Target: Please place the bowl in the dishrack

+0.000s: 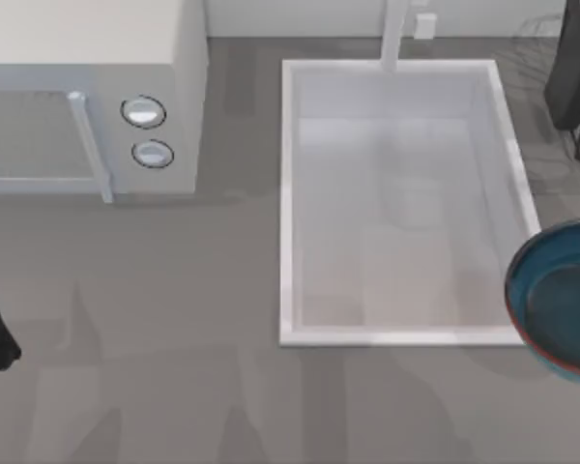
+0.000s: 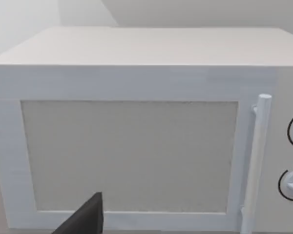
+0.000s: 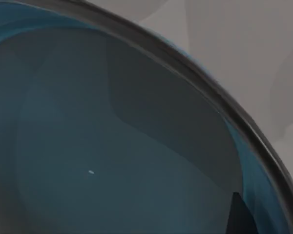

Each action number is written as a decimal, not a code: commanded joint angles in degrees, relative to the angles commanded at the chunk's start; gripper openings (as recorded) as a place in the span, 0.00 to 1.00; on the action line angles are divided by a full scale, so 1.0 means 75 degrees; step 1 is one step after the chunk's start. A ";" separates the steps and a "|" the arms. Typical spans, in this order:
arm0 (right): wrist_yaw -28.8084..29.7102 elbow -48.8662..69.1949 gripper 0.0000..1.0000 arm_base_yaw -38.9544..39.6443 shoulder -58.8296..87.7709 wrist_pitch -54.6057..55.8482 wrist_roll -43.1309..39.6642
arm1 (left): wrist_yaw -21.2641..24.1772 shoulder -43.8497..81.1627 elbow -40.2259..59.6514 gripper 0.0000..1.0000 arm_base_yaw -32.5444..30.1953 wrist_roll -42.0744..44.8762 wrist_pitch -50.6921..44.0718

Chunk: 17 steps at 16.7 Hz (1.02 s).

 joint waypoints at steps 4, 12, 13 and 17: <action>0.0000 0.1004 0.00 -0.0027 -0.0319 -0.1029 -0.0048 | 0.0000 0.0000 0.0000 1.00 0.0000 0.0000 0.0000; -0.0131 0.1007 0.00 -0.0154 -0.0403 -0.0835 -0.0091 | 0.0000 0.0000 0.0000 1.00 0.0000 0.0000 0.0000; -0.0248 0.0970 0.00 -0.0302 -0.0478 -0.0612 -0.0131 | 0.0000 0.0000 0.0000 1.00 0.0000 0.0000 0.0000; -0.1004 0.0682 0.00 -0.1315 -0.0939 0.1021 -0.0357 | 0.0000 0.0000 0.0000 1.00 0.0000 0.0000 0.0000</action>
